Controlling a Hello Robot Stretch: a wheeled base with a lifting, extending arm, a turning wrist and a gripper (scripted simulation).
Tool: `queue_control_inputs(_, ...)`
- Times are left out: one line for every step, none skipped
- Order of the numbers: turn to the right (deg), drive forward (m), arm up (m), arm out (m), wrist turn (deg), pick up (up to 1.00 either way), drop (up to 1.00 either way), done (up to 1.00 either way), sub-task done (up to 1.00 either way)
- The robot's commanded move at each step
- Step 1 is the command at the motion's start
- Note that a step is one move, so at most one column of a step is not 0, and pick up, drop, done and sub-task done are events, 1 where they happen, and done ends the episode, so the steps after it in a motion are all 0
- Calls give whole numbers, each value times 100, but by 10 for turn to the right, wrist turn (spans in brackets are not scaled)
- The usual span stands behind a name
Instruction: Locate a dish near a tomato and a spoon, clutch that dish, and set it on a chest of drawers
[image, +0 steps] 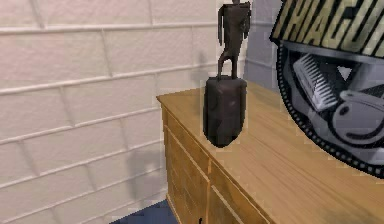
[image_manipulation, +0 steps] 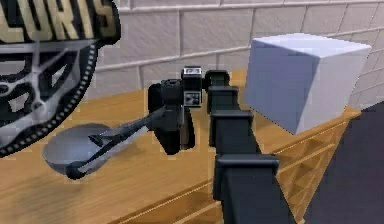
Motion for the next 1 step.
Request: queue_control_inputs(0,0,0,0,0,0,0,100,0)
